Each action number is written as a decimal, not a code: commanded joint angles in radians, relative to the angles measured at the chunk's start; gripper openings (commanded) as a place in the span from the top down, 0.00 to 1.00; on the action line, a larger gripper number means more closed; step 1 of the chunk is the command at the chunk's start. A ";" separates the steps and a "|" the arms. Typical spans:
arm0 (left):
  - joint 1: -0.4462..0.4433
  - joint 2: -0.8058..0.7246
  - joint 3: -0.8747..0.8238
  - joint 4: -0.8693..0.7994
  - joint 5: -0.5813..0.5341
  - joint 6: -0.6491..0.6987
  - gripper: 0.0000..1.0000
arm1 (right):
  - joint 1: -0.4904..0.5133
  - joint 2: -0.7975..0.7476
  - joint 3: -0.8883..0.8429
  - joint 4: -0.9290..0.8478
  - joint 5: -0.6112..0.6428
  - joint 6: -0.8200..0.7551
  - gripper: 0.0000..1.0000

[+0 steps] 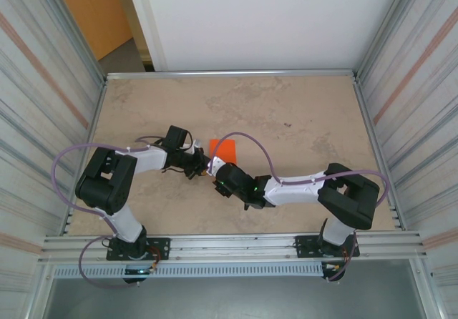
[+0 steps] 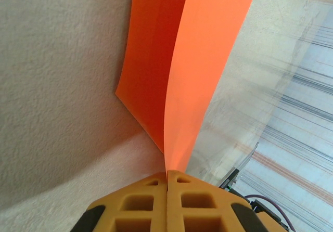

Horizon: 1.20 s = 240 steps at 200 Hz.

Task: Fold a paper plane with a square sheet of paper (pick it up from the middle)
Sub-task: Third fold the triangle at the center of the table.

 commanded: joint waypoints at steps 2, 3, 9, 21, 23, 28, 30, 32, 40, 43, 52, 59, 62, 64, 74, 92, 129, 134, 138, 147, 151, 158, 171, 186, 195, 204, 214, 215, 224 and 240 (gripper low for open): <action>0.002 -0.041 0.003 -0.021 0.006 0.000 0.96 | -0.010 0.018 0.008 -0.015 -0.021 0.006 0.67; 0.002 -0.041 0.003 -0.021 0.006 -0.001 0.96 | -0.010 0.018 0.008 -0.015 -0.021 0.007 0.67; 0.002 -0.042 0.001 -0.022 0.006 0.000 0.96 | -0.013 0.021 0.008 -0.016 -0.024 0.013 0.68; 0.002 -0.045 0.002 -0.023 0.006 0.000 0.96 | -0.019 0.022 0.006 -0.012 -0.032 0.022 0.69; 0.002 -0.045 0.002 -0.022 0.006 -0.001 0.96 | -0.019 0.023 0.006 -0.011 -0.033 0.023 0.69; 0.002 -0.046 0.001 -0.022 0.007 0.000 0.96 | -0.022 0.022 0.005 -0.010 -0.035 0.024 0.70; 0.002 -0.046 0.002 -0.022 0.006 -0.001 0.96 | -0.023 0.024 0.004 -0.009 -0.035 0.025 0.70; 0.002 -0.046 0.002 -0.021 0.006 -0.001 0.96 | -0.022 0.024 0.003 -0.009 -0.036 0.026 0.70; 0.002 -0.049 0.000 -0.024 0.008 -0.001 0.96 | -0.026 0.025 0.002 -0.008 -0.040 0.027 0.71; 0.002 -0.050 0.001 -0.024 0.009 -0.001 0.96 | -0.027 0.026 0.002 -0.008 -0.042 0.027 0.71; 0.002 -0.053 0.001 -0.025 0.006 -0.001 0.95 | -0.029 0.028 0.000 -0.008 -0.045 0.029 0.72; 0.003 -0.055 0.000 -0.025 0.007 0.000 0.95 | -0.031 0.030 0.000 -0.008 -0.048 0.029 0.73; 0.003 -0.056 -0.001 -0.026 0.006 -0.001 0.95 | -0.032 0.030 -0.001 -0.008 -0.049 0.028 0.73; 0.003 -0.056 -0.001 -0.026 0.006 0.000 0.95 | -0.033 0.030 0.000 -0.008 -0.051 0.028 0.73; 0.003 -0.057 -0.001 -0.026 0.006 0.000 0.94 | -0.035 0.032 0.000 -0.009 -0.057 0.028 0.75; 0.004 -0.060 -0.001 -0.026 0.007 0.000 0.93 | -0.039 0.026 -0.001 -0.012 -0.075 0.030 0.83; 0.056 -0.107 -0.008 -0.062 -0.012 0.023 0.80 | -0.063 -0.008 -0.009 -0.035 -0.166 0.065 0.98; 0.068 -0.119 -0.010 -0.069 -0.018 0.028 0.77 | -0.069 -0.013 -0.012 -0.041 -0.185 0.074 0.99; 0.077 -0.131 -0.013 -0.075 -0.024 0.032 0.75 | -0.074 -0.016 -0.014 -0.047 -0.199 0.083 1.00; 0.091 -0.155 -0.020 -0.082 -0.038 0.037 0.71 | -0.083 -0.029 -0.021 -0.055 -0.231 0.103 1.00; 0.097 -0.164 -0.023 -0.082 -0.042 0.040 0.69 | -0.089 -0.034 -0.024 -0.057 -0.249 0.113 1.00; 0.100 -0.179 -0.024 -0.088 -0.050 0.047 0.66 | -0.101 -0.041 -0.030 -0.061 -0.281 0.133 1.00; 0.099 -0.196 -0.018 -0.094 -0.065 0.063 0.65 | -0.118 -0.052 -0.043 -0.059 -0.352 0.166 1.00; 0.093 -0.186 -0.007 -0.088 -0.062 0.069 0.64 | -0.132 -0.057 -0.056 -0.049 -0.405 0.203 1.00; 0.085 -0.168 0.008 -0.093 -0.055 0.079 0.64 | -0.138 -0.060 -0.062 -0.044 -0.438 0.223 1.00; 0.076 -0.145 0.028 -0.103 -0.053 0.087 0.64 | -0.143 -0.060 -0.068 -0.038 -0.462 0.241 1.00; 0.059 -0.115 0.051 -0.111 -0.054 0.099 0.65 | -0.148 -0.060 -0.074 -0.030 -0.489 0.259 1.00; 0.056 -0.112 0.053 -0.111 -0.054 0.099 0.65 | -0.149 -0.059 -0.075 -0.028 -0.491 0.261 1.00; 0.039 -0.082 0.080 -0.121 -0.061 0.108 0.66 | -0.153 -0.055 -0.080 -0.018 -0.516 0.277 1.00; 0.005 -0.020 0.138 -0.171 -0.093 0.125 0.68 | -0.154 -0.039 -0.083 -0.007 -0.534 0.300 1.00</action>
